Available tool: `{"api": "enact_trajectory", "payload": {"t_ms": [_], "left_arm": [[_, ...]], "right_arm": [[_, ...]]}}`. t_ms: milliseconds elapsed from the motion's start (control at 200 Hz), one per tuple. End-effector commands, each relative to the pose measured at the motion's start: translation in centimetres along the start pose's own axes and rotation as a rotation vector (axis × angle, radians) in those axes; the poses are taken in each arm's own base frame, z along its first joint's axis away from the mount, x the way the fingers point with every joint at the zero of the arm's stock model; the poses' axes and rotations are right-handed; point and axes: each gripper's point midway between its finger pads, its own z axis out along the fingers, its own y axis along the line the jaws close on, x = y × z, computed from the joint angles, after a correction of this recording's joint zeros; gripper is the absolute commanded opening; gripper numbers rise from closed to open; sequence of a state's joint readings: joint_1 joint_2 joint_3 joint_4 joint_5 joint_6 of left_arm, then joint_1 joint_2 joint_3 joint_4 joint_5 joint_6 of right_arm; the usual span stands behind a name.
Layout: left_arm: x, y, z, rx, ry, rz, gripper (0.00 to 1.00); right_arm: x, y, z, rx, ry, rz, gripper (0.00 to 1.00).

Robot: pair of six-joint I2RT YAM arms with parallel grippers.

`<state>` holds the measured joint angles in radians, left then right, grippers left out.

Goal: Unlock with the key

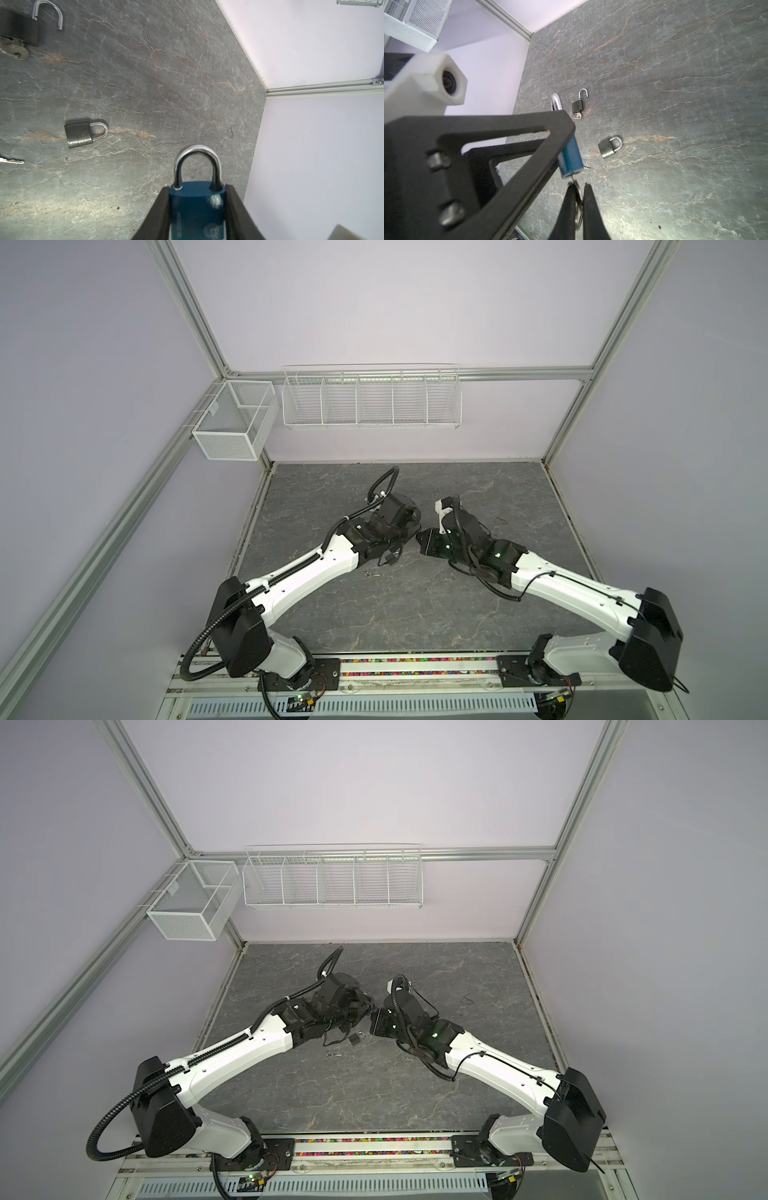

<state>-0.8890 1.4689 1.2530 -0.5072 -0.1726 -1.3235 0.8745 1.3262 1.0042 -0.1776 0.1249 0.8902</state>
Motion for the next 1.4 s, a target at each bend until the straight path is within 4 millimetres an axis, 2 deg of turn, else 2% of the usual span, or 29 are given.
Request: {"api": "enact_trajectory", "payload": {"t_ms": [0, 125, 420, 585, 700, 920, 955, 1229, 1394], "left_arm": [[1.5, 0.7, -0.7, -0.028, 0.065, 0.017, 0.0], [1.7, 0.4, -0.7, -0.016, 0.079, 0.016, 0.0], [1.5, 0.7, -1.1, -0.003, 0.072, 0.014, 0.0], [1.6, 0.6, -0.9, 0.024, 0.1, 0.02, 0.0], [1.7, 0.5, -0.9, 0.058, 0.116, 0.01, 0.0], [1.6, 0.2, -1.6, 0.112, 0.135, -0.002, 0.0], [1.5, 0.0, -1.7, 0.127, 0.132, -0.004, 0.0], [0.7, -1.1, -2.4, 0.213, 0.092, 0.012, 0.0], [0.4, -1.9, -2.5, 0.283, 0.089, 0.01, 0.0]], "right_arm": [[-4.0, 5.0, -1.0, -0.23, -0.135, 0.071, 0.06], [-5.0, 6.4, -1.3, -0.348, -0.134, 0.128, 0.07], [-5.6, 7.5, -2.5, -0.413, -0.121, 0.128, 0.06], [-5.8, 9.4, -3.9, -0.585, -0.1, 0.149, 0.07], [-5.8, 9.3, -4.5, -0.594, -0.096, 0.149, 0.06], [-6.9, 10.7, -6.5, -0.73, -0.126, 0.172, 0.07], [-6.4, 10.0, -6.0, -0.728, -0.122, 0.184, 0.06], [-6.8, 11.3, -7.3, -0.825, -0.106, 0.227, 0.06], [-6.2, 11.4, -6.9, -0.851, -0.074, 0.245, 0.07]]}}
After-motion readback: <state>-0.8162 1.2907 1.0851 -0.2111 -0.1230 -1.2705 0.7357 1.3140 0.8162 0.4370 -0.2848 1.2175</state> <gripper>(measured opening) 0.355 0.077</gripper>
